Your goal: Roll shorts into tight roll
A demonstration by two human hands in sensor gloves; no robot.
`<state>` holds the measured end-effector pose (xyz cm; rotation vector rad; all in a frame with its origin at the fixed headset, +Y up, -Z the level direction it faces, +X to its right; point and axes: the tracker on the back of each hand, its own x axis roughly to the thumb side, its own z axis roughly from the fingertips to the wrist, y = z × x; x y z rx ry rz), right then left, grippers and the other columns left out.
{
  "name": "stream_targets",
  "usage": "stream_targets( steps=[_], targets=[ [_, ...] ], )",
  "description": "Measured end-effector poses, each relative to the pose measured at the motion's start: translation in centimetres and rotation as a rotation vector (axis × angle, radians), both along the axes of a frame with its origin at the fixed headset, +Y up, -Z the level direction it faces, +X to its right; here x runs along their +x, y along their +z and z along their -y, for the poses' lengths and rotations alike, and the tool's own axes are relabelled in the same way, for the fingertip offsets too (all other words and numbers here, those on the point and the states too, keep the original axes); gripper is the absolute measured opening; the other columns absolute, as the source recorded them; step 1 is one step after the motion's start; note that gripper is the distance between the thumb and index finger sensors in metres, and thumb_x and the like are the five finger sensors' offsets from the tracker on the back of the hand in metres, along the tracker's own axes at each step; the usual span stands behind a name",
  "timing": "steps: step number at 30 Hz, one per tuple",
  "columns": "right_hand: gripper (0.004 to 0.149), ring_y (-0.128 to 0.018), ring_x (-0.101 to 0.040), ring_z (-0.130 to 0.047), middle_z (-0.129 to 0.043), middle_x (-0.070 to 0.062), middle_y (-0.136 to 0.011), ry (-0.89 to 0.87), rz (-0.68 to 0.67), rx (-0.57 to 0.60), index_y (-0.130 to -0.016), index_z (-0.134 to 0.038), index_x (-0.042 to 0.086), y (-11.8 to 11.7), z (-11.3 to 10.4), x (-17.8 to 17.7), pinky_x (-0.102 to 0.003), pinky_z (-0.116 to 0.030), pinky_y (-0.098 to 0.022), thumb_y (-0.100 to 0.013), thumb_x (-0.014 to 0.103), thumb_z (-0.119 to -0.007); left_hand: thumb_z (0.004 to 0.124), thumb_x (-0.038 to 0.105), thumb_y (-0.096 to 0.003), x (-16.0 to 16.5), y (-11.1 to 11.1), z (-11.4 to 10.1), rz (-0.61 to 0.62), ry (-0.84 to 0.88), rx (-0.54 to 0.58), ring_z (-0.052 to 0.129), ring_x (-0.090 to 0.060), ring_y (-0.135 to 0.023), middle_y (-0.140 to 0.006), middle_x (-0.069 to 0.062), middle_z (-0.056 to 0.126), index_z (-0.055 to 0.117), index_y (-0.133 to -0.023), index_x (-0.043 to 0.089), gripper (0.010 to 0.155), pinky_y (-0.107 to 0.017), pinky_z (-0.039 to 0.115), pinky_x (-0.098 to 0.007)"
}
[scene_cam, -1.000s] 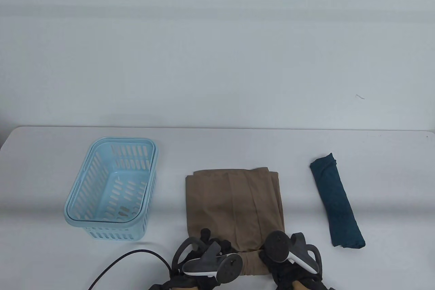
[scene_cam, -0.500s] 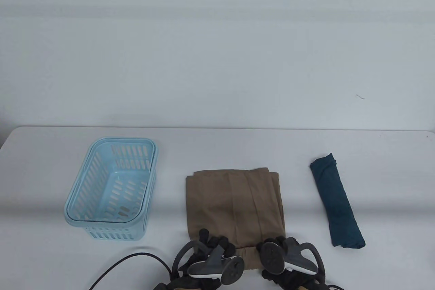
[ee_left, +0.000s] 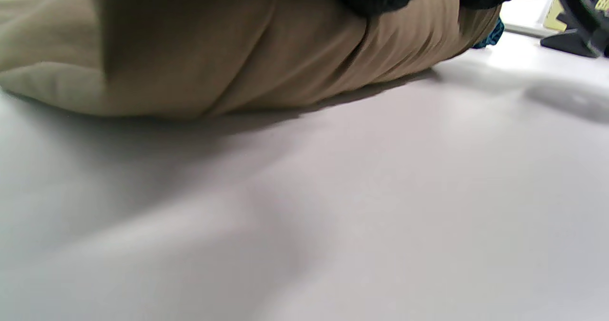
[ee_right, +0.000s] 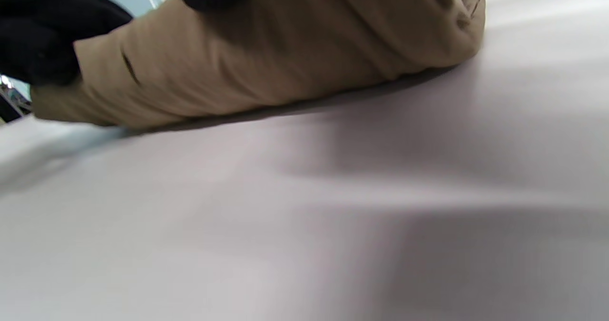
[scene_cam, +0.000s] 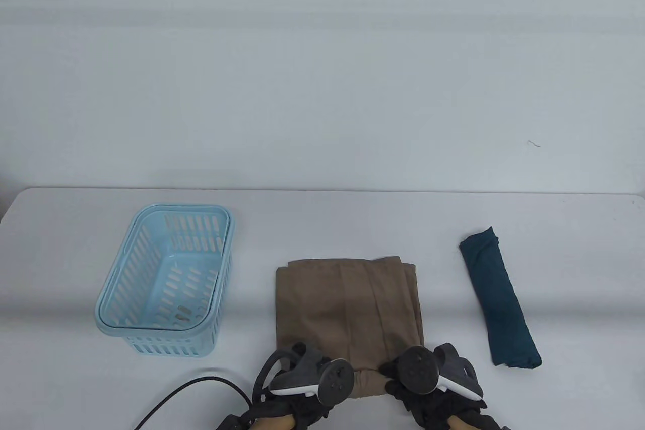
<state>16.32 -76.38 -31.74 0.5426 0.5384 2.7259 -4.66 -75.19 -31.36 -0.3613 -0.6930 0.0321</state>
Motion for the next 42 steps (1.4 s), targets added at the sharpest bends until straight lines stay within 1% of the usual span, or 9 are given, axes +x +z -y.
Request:
stream_targets(
  steps=[4,8,11,14,16,20,25,33,42],
  targets=[
    [0.052,-0.081,-0.042,-0.066,-0.074,-0.017,-0.089,-0.057,0.056,-0.092,-0.091,-0.071,0.009,0.0,0.7,0.2,-0.07,-0.036,-0.067,-0.05,0.037,-0.052,0.058,0.027,-0.0482,-0.6,-0.3,0.3,-0.032,0.113,-0.084,0.099,-0.035,-0.074,-0.086,-0.016,0.095,0.073,-0.099,0.008,0.056,-0.065,0.051,-0.074],
    [0.05,-0.076,-0.04,-0.07,-0.078,-0.015,-0.083,0.003,0.06,-0.057,-0.087,-0.073,0.01,0.0,0.7,-0.1,-0.07,-0.038,-0.067,-0.051,0.037,-0.051,0.058,0.028,-0.0484,-0.5,-0.4,0.7,-0.048,0.103,-0.05,0.1,-0.029,-0.067,-0.08,-0.01,0.097,0.074,-0.098,0.011,0.055,-0.066,0.052,-0.073],
    [0.05,-0.075,-0.04,-0.071,-0.079,-0.015,-0.082,0.019,0.077,-0.035,-0.086,-0.073,0.011,0.0,0.8,-0.2,-0.07,-0.039,-0.067,-0.051,0.038,-0.051,0.064,0.029,-0.0498,-0.6,0.0,-0.2,-0.039,0.116,0.064,0.094,-0.033,-0.078,-0.089,-0.013,0.09,0.069,-0.101,0.012,0.054,-0.066,0.049,-0.074],
    [0.05,-0.075,-0.04,-0.071,-0.079,-0.015,-0.082,0.03,0.099,-0.001,-0.086,-0.073,0.011,0.0,0.8,-0.2,-0.07,-0.039,-0.067,-0.051,0.038,-0.051,0.072,0.033,-0.0482,-0.6,0.8,-2.0,0.033,0.161,0.15,0.085,-0.036,-0.087,-0.098,-0.015,0.08,0.073,-0.094,0.017,0.048,-0.067,0.045,-0.075],
    [0.05,-0.075,-0.04,-0.071,-0.078,-0.015,-0.083,0.036,0.108,0.017,-0.087,-0.073,0.011,0.1,0.8,-0.3,-0.07,-0.039,-0.067,-0.051,0.038,-0.051,0.073,0.033,-0.0482,-0.3,1.1,-2.1,0.045,0.144,0.107,0.083,-0.038,-0.089,-0.099,-0.015,0.079,0.078,-0.089,0.018,0.044,-0.067,0.043,-0.076],
    [0.051,-0.084,-0.041,-0.062,-0.067,-0.017,-0.095,0.069,0.11,0.099,-0.096,-0.062,0.011,0.4,0.5,-0.4,-0.07,-0.034,-0.068,-0.052,0.036,-0.051,0.073,0.035,-0.0481,0.0,1.1,-1.3,0.061,0.061,0.137,0.074,-0.043,-0.095,-0.106,-0.019,0.07,0.072,-0.096,0.015,0.051,-0.066,0.039,-0.077],
    [0.057,-0.091,-0.04,-0.052,-0.054,-0.016,-0.102,0.117,0.06,0.229,-0.101,-0.05,0.013,1.0,-1.2,-0.3,-0.07,-0.03,-0.069,-0.051,0.037,-0.063,0.072,0.038,-0.0482,0.0,1.0,-0.8,0.045,0.015,0.137,0.064,-0.049,-0.1,-0.111,-0.024,0.059,0.065,-0.103,0.011,0.061,-0.066,0.035,-0.078],
    [0.079,-0.096,-0.044,-0.031,-0.027,-0.018,-0.109,0.297,-0.055,0.001,-0.105,-0.027,0.01,1.5,0.4,-0.9,-0.071,-0.019,-0.068,-0.048,0.045,-0.069,0.073,0.04,-0.0473,0.5,0.8,0.8,0.049,-0.071,0.12,0.059,-0.051,-0.102,-0.113,-0.025,0.053,0.055,-0.108,0.007,0.071,-0.066,0.033,-0.077],
    [0.07,-0.096,-0.042,-0.047,-0.044,-0.019,-0.109,0.296,-0.082,0.101,-0.106,-0.045,0.009,1.5,0.5,-1.4,-0.07,-0.027,-0.069,-0.047,0.039,-0.068,0.073,0.038,-0.0484,1.0,0.7,1.5,0.073,-0.123,0.164,0.069,-0.046,-0.099,-0.11,-0.024,0.061,0.054,-0.107,0.007,0.069,-0.068,0.041,-0.075]
  ],
)
